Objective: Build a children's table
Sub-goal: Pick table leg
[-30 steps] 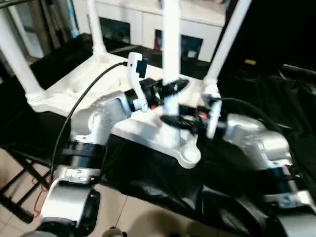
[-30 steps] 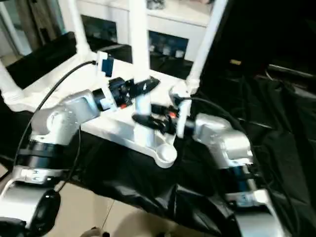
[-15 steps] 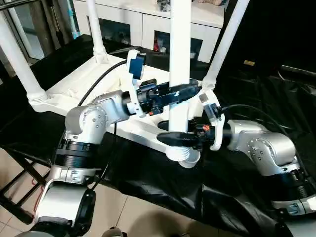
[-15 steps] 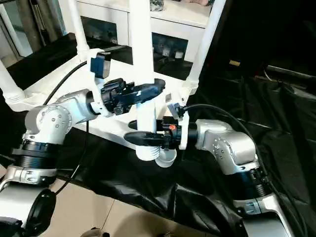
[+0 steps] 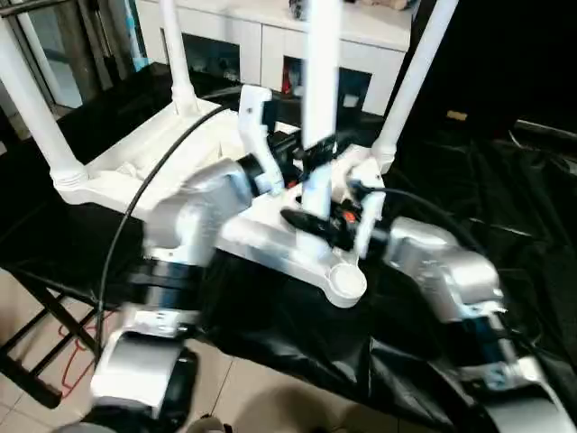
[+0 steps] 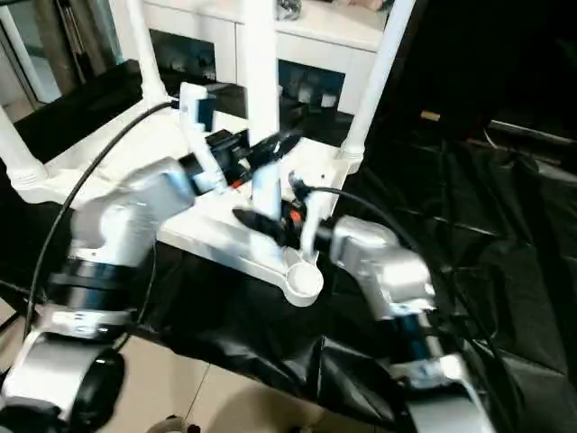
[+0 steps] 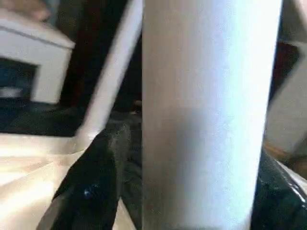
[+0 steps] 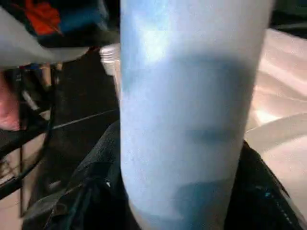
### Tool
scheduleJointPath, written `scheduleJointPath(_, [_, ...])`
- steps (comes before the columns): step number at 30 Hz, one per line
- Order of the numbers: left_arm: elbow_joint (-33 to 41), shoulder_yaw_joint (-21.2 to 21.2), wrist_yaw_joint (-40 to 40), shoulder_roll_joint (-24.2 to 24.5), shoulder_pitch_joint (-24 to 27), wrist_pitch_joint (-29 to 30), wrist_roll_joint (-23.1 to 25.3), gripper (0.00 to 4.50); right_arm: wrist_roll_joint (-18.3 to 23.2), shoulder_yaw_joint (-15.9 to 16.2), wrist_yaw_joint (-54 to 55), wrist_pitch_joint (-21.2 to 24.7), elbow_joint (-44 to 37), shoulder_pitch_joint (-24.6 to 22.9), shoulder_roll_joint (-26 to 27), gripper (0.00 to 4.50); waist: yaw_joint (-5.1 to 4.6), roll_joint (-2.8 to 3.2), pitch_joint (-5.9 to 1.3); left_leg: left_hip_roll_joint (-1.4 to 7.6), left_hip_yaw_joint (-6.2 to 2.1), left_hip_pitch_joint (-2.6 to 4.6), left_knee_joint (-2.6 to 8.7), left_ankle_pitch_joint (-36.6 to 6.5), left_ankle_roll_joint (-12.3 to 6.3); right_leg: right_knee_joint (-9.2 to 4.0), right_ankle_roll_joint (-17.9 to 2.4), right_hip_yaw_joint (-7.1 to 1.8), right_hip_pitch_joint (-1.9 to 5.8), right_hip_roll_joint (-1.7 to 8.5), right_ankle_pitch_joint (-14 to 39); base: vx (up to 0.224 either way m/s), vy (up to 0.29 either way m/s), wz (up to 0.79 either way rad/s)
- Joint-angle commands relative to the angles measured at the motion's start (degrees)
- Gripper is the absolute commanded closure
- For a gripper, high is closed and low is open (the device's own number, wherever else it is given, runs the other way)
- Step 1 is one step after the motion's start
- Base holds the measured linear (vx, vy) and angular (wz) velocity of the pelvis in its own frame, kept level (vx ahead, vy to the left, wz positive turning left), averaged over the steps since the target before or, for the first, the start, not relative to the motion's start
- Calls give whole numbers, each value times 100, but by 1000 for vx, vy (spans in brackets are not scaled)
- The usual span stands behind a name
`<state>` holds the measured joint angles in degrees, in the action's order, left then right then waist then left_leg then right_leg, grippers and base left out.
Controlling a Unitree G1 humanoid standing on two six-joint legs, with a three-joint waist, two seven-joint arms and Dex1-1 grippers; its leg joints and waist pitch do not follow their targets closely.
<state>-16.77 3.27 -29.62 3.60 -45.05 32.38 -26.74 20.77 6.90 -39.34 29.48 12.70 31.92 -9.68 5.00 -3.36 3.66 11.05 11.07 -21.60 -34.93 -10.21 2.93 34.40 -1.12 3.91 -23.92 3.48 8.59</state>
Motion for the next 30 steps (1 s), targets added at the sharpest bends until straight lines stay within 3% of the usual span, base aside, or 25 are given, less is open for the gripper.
scheduleJointPath(1, [-129, 279, 726, -180, -186, -92, 170, 146, -141, -101, 283, -271, 2, 260, 174, 252, -18, 2, -446, 215, -111, 98, 407, -916, 97, -384, -841, -274, 330, 446, 1524, 0, 0, 0])
scheduleJointPath(12, [-110, 407, 898, -281, -229, -130, 74, 234, -153, -128, 423, -275, 12, 327, 310, 252, -12, -7, -437, 213, -109, 103, 413, -958, 50, -391, -807, -274, 326, 449, 1535, 0, 0, 0])
scheduleJointPath(13, [-97, 387, 853, -264, -234, -118, 76, 254, -146, -148, 398, -260, 21, 331, 289, 197, -12, -7, -437, 212, -110, 102, 413, -957, 51, -389, -799, -275, 326, 450, 1558, 0, 0, 0])
scheduleJointPath(16, [47, 269, 520, -168, -237, 39, -21, 257, 134, -273, 5, 81, -19, 355, 84, 177, -10, -29, -434, 211, -106, 105, 410, -994, 8, -396, -770, -274, 334, 453, 1607, 0, 0, 0])
scheduleJointPath(18, [87, 229, 425, -137, -230, 76, -48, 259, 145, -261, -66, 129, -40, 359, 19, 167, -1, -17, -432, 213, -110, 98, 412, -935, -7, -390, -752, -274, 331, 448, 1594, 0, 0, 0])
scheduleJointPath(19, [156, 153, 258, -82, -219, 140, -93, 260, 113, -192, -238, 216, -65, 373, -147, 156, -8, -55, -438, 212, -104, 98, 405, -900, -12, -389, -765, -272, 332, 450, 1573, 0, 0, 0])
scheduleJointPath(23, [294, -46, -81, 50, -195, 257, -127, 260, 116, -114, -684, 392, -73, 411, -522, 128, 16, -74, -432, 224, -93, 105, 393, -775, -42, -363, -869, -280, 329, 454, 1425, 0, 0, 0])
scheduleJointPath(25, [355, -157, -262, 116, -180, 307, -133, 261, 173, -123, -851, 496, -74, 458, -654, 126, 20, -76, -432, 225, -98, 96, 389, -758, -54, -352, -889, -279, 342, 463, 1437, 0, 0, 0])
scheduleJointPath(26, [420, -267, -437, 182, -166, 353, -136, 261, 231, -106, -1026, 613, -62, 523, -792, 126, 11, -110, -429, 218, -91, 91, 384, -746, -67, -359, -880, -278, 340, 460, 1469, 0, 0, 0])
scheduleJointPath(29, [498, -389, -635, 242, -153, 397, -147, 261, 328, -86, -1238, 766, -39, 610, -927, 126, 18, -102, -427, 222, -93, 85, 382, -727, -73, -361, -880, -279, 342, 468, 1529, 0, 0, 0])
scheduleJointPath(30, [504, -415, -676, 245, -155, 425, -159, 261, 351, -97, -1254, 804, -11, 641, -930, 126, 16, -131, -430, 223, -92, 89, 378, -730, -77, -364, -871, -276, 342, 466, 1564, 0, 0, 0])
